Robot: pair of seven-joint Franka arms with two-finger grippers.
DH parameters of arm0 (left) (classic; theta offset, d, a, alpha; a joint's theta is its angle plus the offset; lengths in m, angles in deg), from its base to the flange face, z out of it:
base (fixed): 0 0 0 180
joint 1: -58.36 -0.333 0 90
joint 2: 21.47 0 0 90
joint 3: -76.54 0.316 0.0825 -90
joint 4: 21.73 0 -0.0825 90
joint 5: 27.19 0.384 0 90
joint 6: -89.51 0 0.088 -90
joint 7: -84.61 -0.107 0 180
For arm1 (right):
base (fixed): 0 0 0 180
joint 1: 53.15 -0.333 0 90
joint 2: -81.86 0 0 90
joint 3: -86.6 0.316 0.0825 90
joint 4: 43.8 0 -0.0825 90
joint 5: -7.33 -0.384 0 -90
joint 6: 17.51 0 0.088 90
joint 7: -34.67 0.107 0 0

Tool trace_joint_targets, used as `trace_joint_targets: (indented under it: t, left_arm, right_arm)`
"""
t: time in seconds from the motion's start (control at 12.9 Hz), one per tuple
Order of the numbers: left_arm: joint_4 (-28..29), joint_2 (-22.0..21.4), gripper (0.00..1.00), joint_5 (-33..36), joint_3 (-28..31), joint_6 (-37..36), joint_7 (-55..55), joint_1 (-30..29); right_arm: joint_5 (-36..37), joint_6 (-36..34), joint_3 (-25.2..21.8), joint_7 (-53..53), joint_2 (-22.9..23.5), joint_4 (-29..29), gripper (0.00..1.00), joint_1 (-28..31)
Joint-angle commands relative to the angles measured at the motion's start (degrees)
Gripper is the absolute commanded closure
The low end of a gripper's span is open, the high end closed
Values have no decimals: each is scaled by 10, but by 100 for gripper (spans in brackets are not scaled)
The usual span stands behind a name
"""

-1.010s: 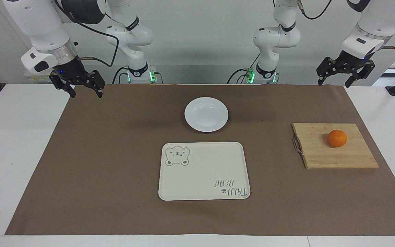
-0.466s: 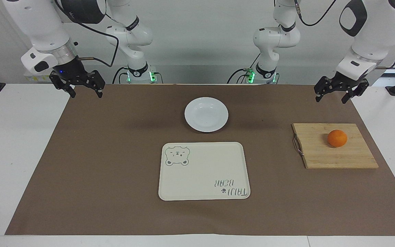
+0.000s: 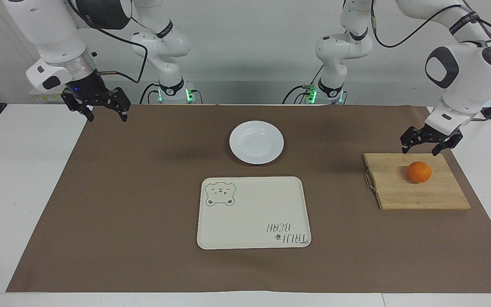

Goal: Place orange and plate with both arms
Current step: 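Reach the left gripper to the orange on the cutting board and grasp it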

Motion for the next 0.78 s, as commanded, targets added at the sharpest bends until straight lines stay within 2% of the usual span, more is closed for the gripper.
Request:
trace_joint_targets:
  t: [0.0, 0.16, 0.23, 0.47, 0.7]
  left_arm:
    - [22, 20, 0, -1, -4, 28, -14, -28]
    - [70, 21, 0, -1, -4, 100, -22, -38]
    - [83, 20, 0, -1, -4, 110, -22, -46]
    - [111, 29, 0, -1, -4, 145, -21, -55]
    - [108, 45, 0, -1, -4, 181, -21, -69]
  right_arm:
    - [-2, -2, 5, 9, 4, 7, 0, 5]
    - [-1, -2, 6, 9, 4, 7, 0, 5]
    - [-2, -1, 5, 9, 4, 7, 0, 5]
    - [-1, -2, 5, 9, 4, 7, 0, 5]
    - [-2, -1, 5, 9, 4, 7, 0, 5]
